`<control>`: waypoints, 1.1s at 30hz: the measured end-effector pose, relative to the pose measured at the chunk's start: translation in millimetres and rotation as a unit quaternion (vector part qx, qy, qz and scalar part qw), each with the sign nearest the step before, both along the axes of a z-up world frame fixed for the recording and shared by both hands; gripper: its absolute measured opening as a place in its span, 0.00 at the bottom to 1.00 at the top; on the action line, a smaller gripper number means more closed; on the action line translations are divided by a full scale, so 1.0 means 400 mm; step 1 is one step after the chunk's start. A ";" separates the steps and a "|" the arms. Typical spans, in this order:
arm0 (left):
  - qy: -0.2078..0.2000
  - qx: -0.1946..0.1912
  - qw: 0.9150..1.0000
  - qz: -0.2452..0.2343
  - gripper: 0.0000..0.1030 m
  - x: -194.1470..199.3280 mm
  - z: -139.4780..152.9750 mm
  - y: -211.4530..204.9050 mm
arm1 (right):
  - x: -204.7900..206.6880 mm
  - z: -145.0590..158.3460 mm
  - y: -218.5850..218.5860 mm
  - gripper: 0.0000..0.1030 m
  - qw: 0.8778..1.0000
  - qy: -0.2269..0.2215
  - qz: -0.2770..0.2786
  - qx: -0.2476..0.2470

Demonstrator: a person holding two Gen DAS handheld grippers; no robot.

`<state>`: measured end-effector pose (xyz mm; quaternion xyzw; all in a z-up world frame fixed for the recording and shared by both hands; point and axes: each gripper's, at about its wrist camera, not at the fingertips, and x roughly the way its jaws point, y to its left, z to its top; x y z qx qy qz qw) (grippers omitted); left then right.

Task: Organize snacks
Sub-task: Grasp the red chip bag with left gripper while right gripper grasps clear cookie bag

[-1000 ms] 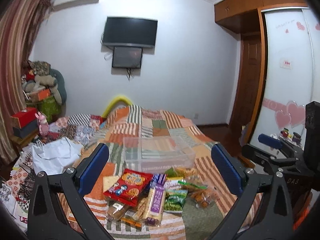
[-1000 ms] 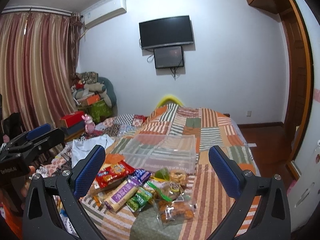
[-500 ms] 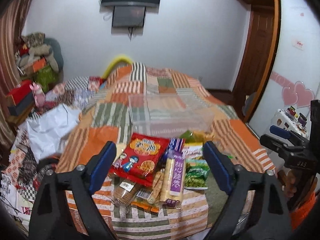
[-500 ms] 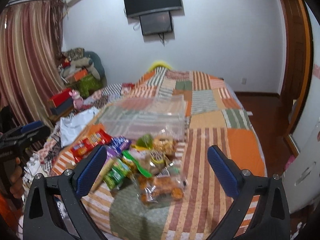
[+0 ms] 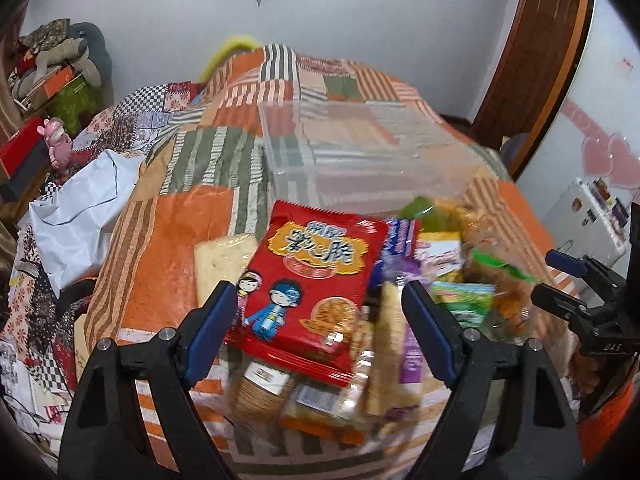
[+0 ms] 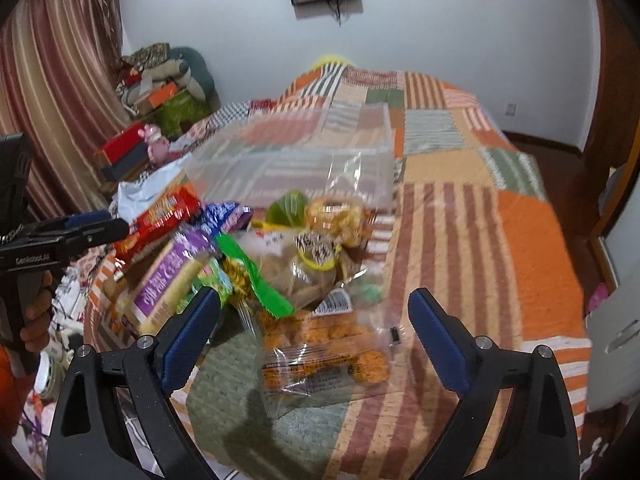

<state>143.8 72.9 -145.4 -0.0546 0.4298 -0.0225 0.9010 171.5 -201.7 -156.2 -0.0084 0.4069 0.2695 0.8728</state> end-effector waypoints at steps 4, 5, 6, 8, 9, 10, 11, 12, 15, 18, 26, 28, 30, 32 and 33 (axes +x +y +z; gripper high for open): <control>0.013 0.019 1.000 -0.004 0.82 0.025 -0.027 0.012 | 0.014 -0.044 0.000 0.92 0.999 0.039 0.002 -0.003; 0.016 0.017 1.000 -0.005 0.82 0.033 -0.033 0.016 | 0.016 -0.053 -0.002 0.92 0.999 0.047 0.001 -0.006; 0.019 0.013 1.000 -0.008 0.83 0.041 -0.039 0.021 | 0.016 -0.056 -0.005 0.92 0.999 0.050 0.000 -0.009; 0.025 0.002 1.000 -0.011 0.83 0.054 -0.049 0.031 | 0.018 -0.055 -0.009 0.92 0.999 0.051 0.001 -0.015; 0.026 -0.001 1.000 -0.012 0.84 0.060 -0.053 0.036 | 0.017 -0.054 -0.010 0.92 0.998 0.053 0.003 -0.016; 0.029 -0.001 0.999 -0.013 0.84 0.066 -0.057 0.038 | 0.018 -0.052 -0.010 0.93 0.998 0.053 0.004 -0.017; 0.031 -0.002 0.999 -0.015 0.84 0.071 -0.062 0.039 | 0.021 -0.051 -0.010 0.94 0.999 0.051 0.004 -0.018; 0.033 -0.003 0.999 -0.016 0.84 0.075 -0.065 0.040 | 0.022 -0.049 -0.011 0.94 0.999 0.048 0.004 -0.022; 0.048 -0.003 0.999 -0.016 0.84 0.093 -0.087 0.041 | 0.029 -0.059 -0.010 1.00 0.998 0.051 0.005 -0.031; 0.051 0.004 0.999 -0.015 0.84 0.104 -0.097 0.036 | 0.039 -0.071 -0.019 1.00 0.998 0.065 0.005 -0.021; 0.026 0.020 0.999 -0.012 0.80 0.099 -0.104 0.024 | 0.022 -0.076 -0.007 0.94 0.998 0.040 0.016 -0.043; 0.019 0.026 0.999 -0.015 0.73 0.089 -0.103 0.014 | 0.021 -0.072 -0.008 0.88 0.998 0.038 0.019 -0.040; 0.017 0.025 0.999 -0.015 0.71 0.082 -0.100 0.010 | 0.020 -0.068 -0.015 0.84 0.999 0.039 0.021 -0.032; 0.015 0.023 1.000 -0.015 0.67 0.075 -0.096 0.008 | 0.018 -0.068 -0.027 0.77 0.999 0.040 0.019 -0.025; 0.014 0.021 1.000 -0.014 0.66 0.071 -0.093 0.008 | 0.019 -0.067 -0.034 0.76 0.999 0.040 0.018 -0.022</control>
